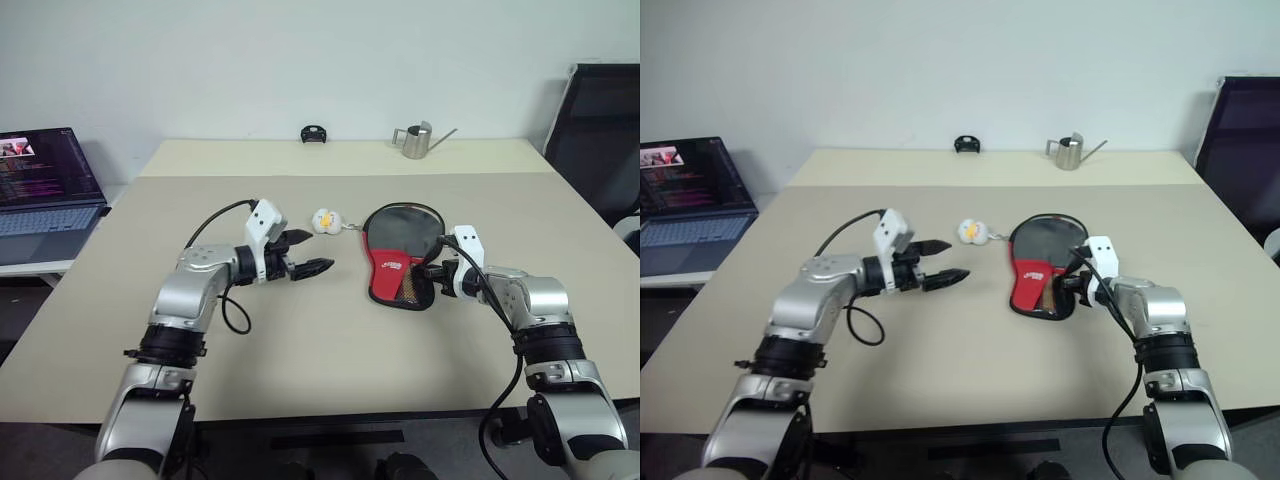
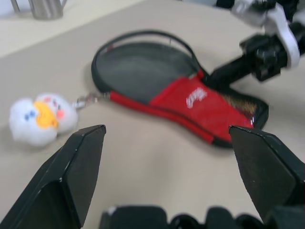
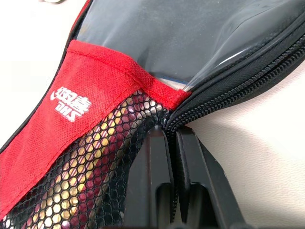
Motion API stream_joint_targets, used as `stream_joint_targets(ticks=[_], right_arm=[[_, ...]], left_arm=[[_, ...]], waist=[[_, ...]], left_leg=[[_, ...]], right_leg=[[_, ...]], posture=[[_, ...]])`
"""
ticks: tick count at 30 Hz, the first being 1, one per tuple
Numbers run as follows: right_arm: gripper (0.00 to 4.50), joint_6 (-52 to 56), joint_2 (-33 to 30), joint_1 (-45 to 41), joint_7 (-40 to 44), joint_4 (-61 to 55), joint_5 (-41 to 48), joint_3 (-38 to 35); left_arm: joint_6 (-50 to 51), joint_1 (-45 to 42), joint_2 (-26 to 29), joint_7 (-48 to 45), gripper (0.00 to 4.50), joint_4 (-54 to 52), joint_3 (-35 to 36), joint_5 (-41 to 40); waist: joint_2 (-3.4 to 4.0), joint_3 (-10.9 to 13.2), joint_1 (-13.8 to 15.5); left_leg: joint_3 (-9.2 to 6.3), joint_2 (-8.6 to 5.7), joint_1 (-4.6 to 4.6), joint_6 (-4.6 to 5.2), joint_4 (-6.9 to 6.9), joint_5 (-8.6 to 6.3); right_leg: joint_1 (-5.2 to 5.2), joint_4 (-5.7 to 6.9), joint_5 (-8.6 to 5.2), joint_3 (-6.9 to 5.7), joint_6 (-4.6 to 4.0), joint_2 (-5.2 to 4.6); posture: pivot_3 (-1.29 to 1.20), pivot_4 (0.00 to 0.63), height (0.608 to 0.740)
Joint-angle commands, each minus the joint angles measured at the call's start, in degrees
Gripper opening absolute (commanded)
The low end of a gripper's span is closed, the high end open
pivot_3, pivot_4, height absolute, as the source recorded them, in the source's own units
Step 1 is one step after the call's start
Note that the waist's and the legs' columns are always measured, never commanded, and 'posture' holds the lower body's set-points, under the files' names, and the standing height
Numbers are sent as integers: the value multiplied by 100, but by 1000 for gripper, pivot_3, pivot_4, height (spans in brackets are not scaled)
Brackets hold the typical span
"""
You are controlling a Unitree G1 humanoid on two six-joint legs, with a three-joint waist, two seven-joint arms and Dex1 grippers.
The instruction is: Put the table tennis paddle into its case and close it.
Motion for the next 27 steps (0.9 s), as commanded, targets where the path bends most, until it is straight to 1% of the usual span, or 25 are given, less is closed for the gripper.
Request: stream_joint_targets(ticks=[1, 5, 8, 18, 27], right_arm=[[12, 475, 110, 170, 193, -541, 293, 115], [12, 975, 120, 366, 275, -1242, 530, 154], [12, 1245, 111, 473, 313, -1619, 658, 177], [12, 1948, 75, 874, 226, -2638, 1067, 137], [12, 2791, 10, 1534, 13, -3808, 1482, -243]], left_arm=[[174, 212, 295, -314, 4500, -501, 16, -200], [580, 719, 688, -803, 4500, -1151, -9, -524], [739, 927, 834, -977, 4500, -1465, -25, -680], [1074, 1165, 1034, -1305, 4500, -2044, -162, -1056], [1090, 1385, 1277, -1541, 4500, -2352, -260, -1239]], waist=[[0, 0, 0], [1, 1, -2], [1, 1, 8], [1, 1, 13], [2, 1, 55]], left_leg=[[0, 0, -2, 0, -2, 0], [-2, 1, -10, -1, -2, -1], [-4, 1, -9, 0, -3, -1], [-4, 0, -9, 0, -1, -1], [-5, 0, -10, 1, -2, -2]], right_leg=[[-2, -1, 0, -1, 0, 0], [-7, -5, 0, 1, 0, -1], [-7, -5, 0, -3, 0, -1], [-5, -3, -1, -3, 0, -2], [-4, -6, -1, -5, 1, -2]], posture=[[0, 150, 740], [0, 150, 740], [0, 150, 740], [0, 150, 740], [0, 150, 740]])
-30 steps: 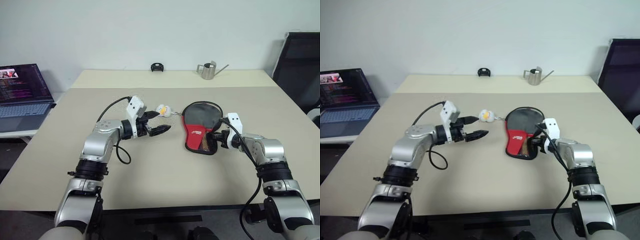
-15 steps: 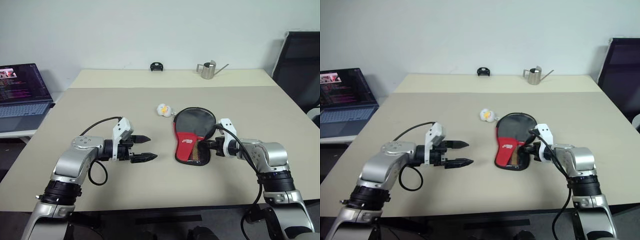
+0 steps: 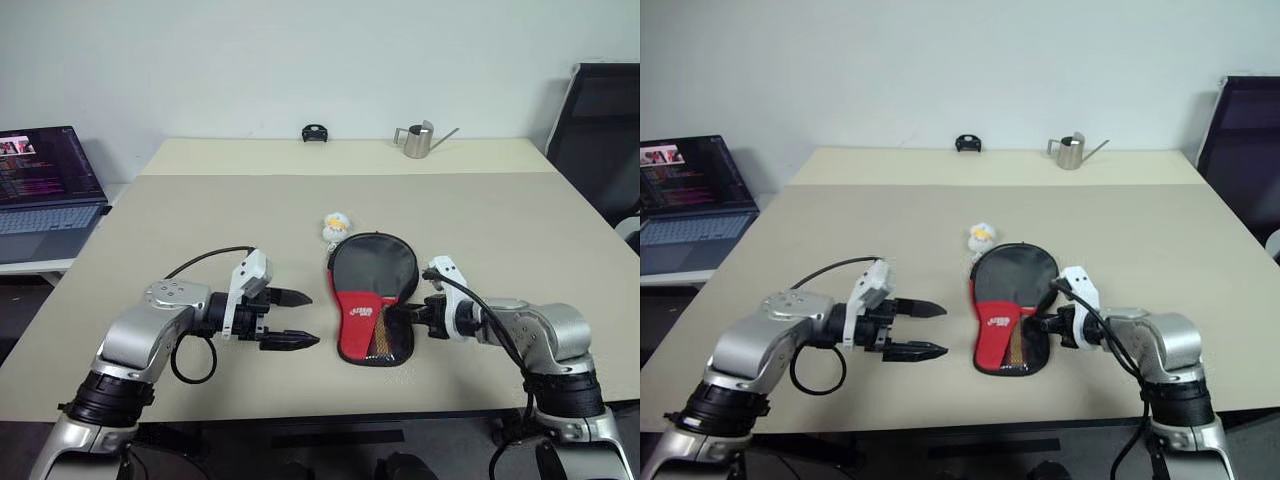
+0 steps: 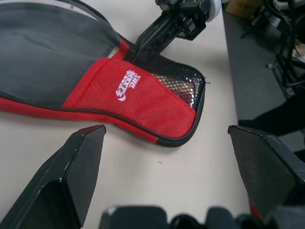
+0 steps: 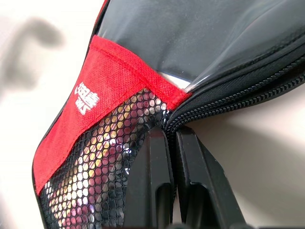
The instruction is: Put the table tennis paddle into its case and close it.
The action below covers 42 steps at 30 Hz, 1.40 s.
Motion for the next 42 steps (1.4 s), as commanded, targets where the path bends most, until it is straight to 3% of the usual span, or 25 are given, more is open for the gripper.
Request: stream_joint_targets(ticks=[1, 16, 42], right_arm=[[12, 346, -41, 189, -34, -617, 324, -255], [12, 1314, 17, 1044, -236, -1891, 910, -817], [12, 846, -352, 1038, -617, -1386, 650, -936]], left_arm=[[-16, 66, 137, -138, 4500, -348, 43, -195], [-253, 325, 750, -572, 4500, -930, 117, -399], [-658, 471, 685, -414, 4500, -694, 46, -279]], waist=[[0, 0, 16], [0, 0, 67], [0, 0, 70]], left_leg=[[0, 0, 0, 0, 0, 0], [-2, -1, 2, 1, 0, 0], [-3, -2, 4, 1, 2, 0]], right_leg=[[0, 0, 0, 0, 0, 0], [5, -2, -2, -3, 1, 0], [11, -2, -2, -5, 1, 2]], posture=[[0, 150, 740], [0, 150, 740], [0, 150, 740]])
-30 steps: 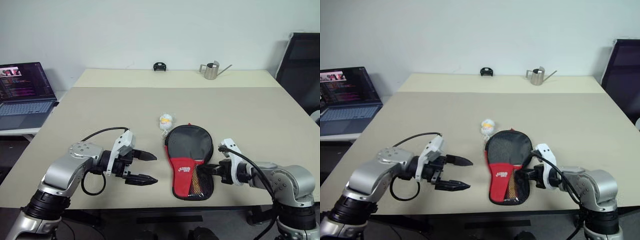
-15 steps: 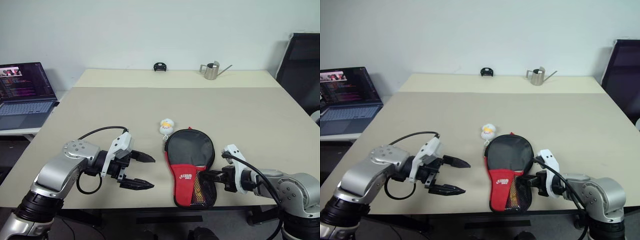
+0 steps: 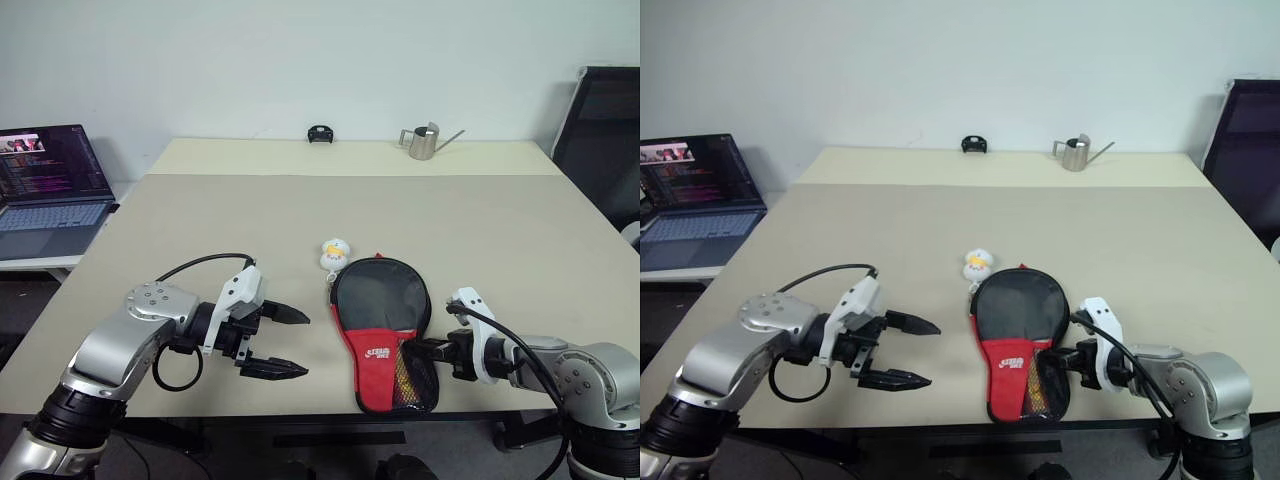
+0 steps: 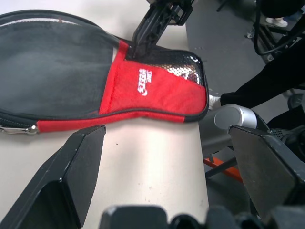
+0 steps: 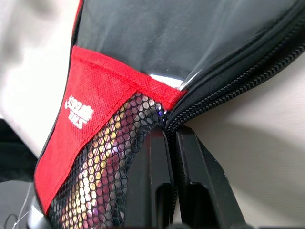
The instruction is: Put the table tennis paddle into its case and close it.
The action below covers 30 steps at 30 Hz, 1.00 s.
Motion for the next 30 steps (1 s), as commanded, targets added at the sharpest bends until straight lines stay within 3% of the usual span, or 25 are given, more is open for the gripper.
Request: stream_joint_targets(ticks=[1, 3, 13, 22, 23, 24, 30], right_arm=[[253, -95, -112, -45, -141, -7, -105, -204], [692, -45, -114, -22, -157, -63, -77, -244], [4084, 362, 41, 118, -144, -618, 377, -859], [4084, -7, -145, 195, 290, -1110, 908, -1244], [4267, -101, -171, 191, 302, -1117, 927, -1225], [4460, -249, -245, 194, 338, -1127, 921, -1144], [4481, -1519, -610, -214, 486, -831, 436, -225]], left_arm=[[-132, 29, 7, 2, 4500, -20, 71, -20], [-158, 55, 8, 8, 4500, -16, 69, -22], [-228, 72, -25, 14, 4500, 32, 23, 11], [-292, 20, -33, 17, 4500, 186, 15, 63], [-296, -2, -41, 38, 4500, 211, 23, 75], [-294, -34, -51, 66, 4500, 243, 38, 85], [-157, -551, -398, 910, 4500, 754, 304, 239]], waist=[[0, 0, 1], [0, 0, 1], [0, 0, 8], [0, 0, 3], [0, 0, 3], [0, 0, 3], [-1, 0, 5]], left_leg=[[0, 0, 0, 0, 0, 0], [0, 0, 0, 0, 0, 0], [-1, 0, -1, 0, 0, 0], [-1, 0, 1, 1, 0, 0], [-1, 0, 2, 0, 0, 0], [-1, 0, 1, 0, 0, 0], [-2, 0, 2, 1, 2, 0]], right_leg=[[0, 0, 0, 0, 0, 0], [1, 0, 0, 1, 0, 0], [1, 0, 0, 0, 0, 0], [1, 1, 0, 0, 0, 1], [1, 1, 0, 0, 0, 1], [1, 1, 0, -1, 0, 2], [3, 2, 0, -3, 1, 1]], posture=[[0, 150, 740], [0, 150, 740], [0, 150, 740], [0, 150, 740], [0, 150, 740], [0, 150, 740], [0, 150, 740]])
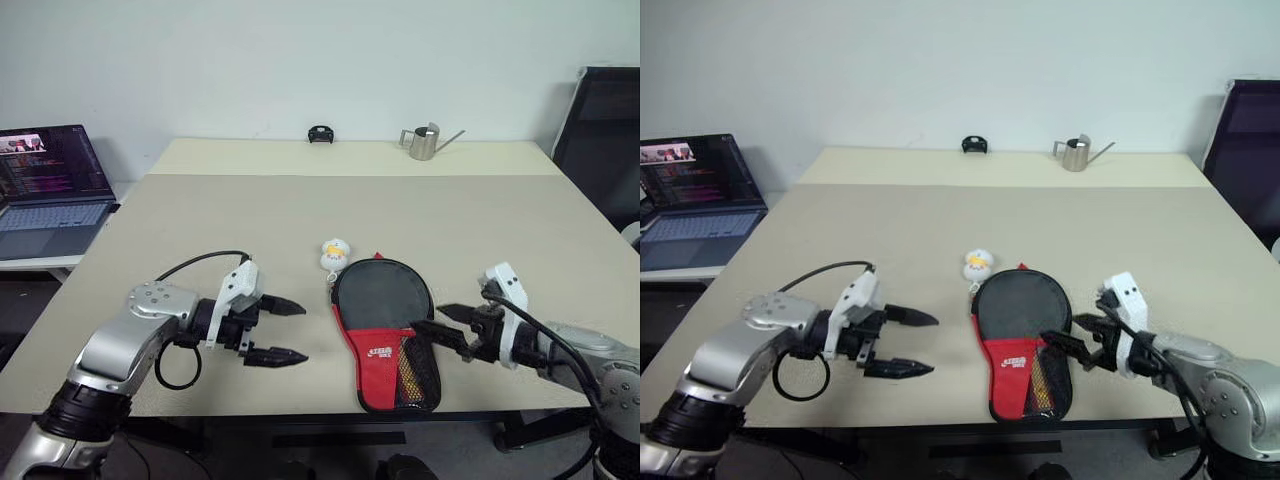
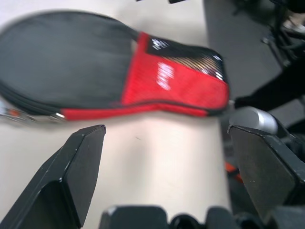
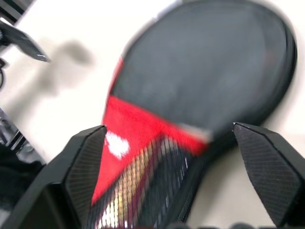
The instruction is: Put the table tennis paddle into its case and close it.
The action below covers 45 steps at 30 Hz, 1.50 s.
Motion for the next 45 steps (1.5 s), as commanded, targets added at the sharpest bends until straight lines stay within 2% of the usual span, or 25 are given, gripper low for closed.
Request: stream_joint_targets(ticks=[1, 7, 11, 18, 24, 30, 38, 45], right_arm=[[4481, -702, -173, -219, 140, 153, -218, 481], [4481, -1924, -337, -638, 478, 845, -931, 1664], [4481, -3069, 3, -1030, 552, 1722, -1615, 2339], [4481, -3896, 329, -1266, 937, 2855, -2164, 2927], [4481, -3979, 430, -1213, 849, 3392, -2577, 3104], [4481, -3972, 633, -1184, 718, 3474, -2723, 3052], [4481, -3936, 802, -1129, 612, 3470, -2821, 3033], [4481, -3905, 940, -1125, 530, 3439, -2875, 3032]], left_arm=[[58, -357, -206, 613, 4500, 277, 321, 98], [144, -556, -309, 1221, 4500, 554, 431, 283], [299, -522, -289, 1430, 4500, 473, 600, 186], [547, -395, -231, 1728, 4500, 261, 840, 173], [781, -924, -603, 2493, 4500, 814, 630, 560], [558, -1733, -1150, 2803, 4500, 1928, 308, 1011], [-676, -3286, -2295, 2830, 4500, 4817, -205, 1816], [-1617, -4218, -2909, 2781, 4500, 6915, -190, 2259]], waist=[[-1, -1, 0], [-1, 0, -17], [-2, 0, -14], [-3, 1, 0], [-4, 0, 22], [-5, -1, 17], [-8, -3, 22], [-8, -3, -11]], left_leg=[[-1, 0, 1, 0, 0, 0], [1, 0, -1, 0, 0, 0], [0, 1, 0, 0, 1, 0], [-1, 0, -3, -1, 2, 1], [-2, -1, -2, -2, 4, 1], [-2, -3, 1, -3, 7, 1], [1, -7, -1, -3, 10, 2], [5, -6, -2, -3, 9, 1]], right_leg=[[1, 0, 0, -2, 0, 1], [-2, -1, 0, 3, 0, 1], [-3, -2, 0, 2, 0, 1], [-4, -3, 0, 1, 0, -1], [-4, 3, 1, -1, -1, -2], [-1, 6, 1, -2, -1, -1], [-2, 4, 2, -5, -1, 0], [-6, 4, 1, -14, -1, 3]], posture=[[0, 150, 740], [0, 150, 740], [0, 150, 740], [0, 150, 740], [0, 150, 740], [0, 150, 740], [0, 150, 740], [0, 150, 740]])
